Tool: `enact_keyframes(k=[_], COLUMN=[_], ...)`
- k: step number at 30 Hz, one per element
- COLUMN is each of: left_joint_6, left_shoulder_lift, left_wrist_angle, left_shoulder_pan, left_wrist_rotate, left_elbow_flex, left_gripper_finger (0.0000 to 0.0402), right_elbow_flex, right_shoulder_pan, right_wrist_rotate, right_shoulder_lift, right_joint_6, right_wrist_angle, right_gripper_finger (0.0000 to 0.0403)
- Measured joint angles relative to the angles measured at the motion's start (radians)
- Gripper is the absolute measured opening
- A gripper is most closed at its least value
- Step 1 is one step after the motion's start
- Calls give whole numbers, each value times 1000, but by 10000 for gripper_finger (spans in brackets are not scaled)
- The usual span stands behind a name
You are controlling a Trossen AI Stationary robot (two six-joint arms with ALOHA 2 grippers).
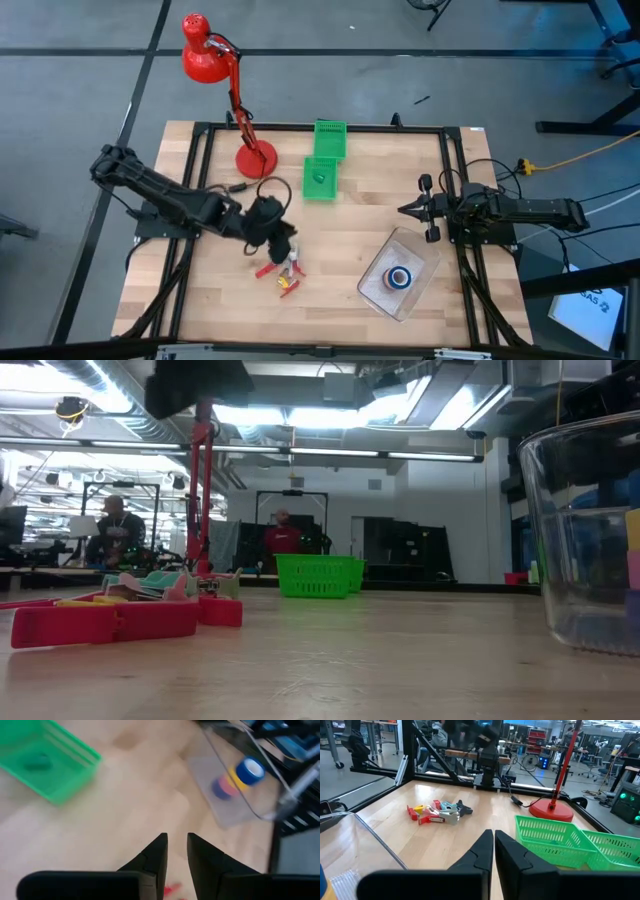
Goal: Pick and place Stapler, Stapler remover, tape
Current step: Put the left red stapler into the bottom green bin
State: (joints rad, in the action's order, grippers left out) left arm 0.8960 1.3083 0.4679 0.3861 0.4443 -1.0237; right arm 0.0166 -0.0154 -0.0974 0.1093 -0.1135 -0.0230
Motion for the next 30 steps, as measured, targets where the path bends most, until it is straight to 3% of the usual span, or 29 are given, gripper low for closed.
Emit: enact_keyframes(k=[6,11,21,30], left_joint_6=[30,-39,-54,-31], left_shoulder_lift=[0,34,190,295], left_wrist_angle=[-2,-66,-133,-22], left_shoulder_pan=[107,171,223,302], left_wrist_rotate=[10,2,-232,-230], left_elbow_flex=[0,0,0,0], left_gripper_finger=[65,65,65,65], right_elbow_flex=[0,0,0,0], right_shoulder_pan=[0,0,0,0], right_wrist_rotate=[0,0,0,0], right_shoulder_lift=[0,0,0,0], right_joint_6=[0,0,0,0], right_wrist_angle=[0,0,0,0], right_gripper_finger=[21,21,21,21])
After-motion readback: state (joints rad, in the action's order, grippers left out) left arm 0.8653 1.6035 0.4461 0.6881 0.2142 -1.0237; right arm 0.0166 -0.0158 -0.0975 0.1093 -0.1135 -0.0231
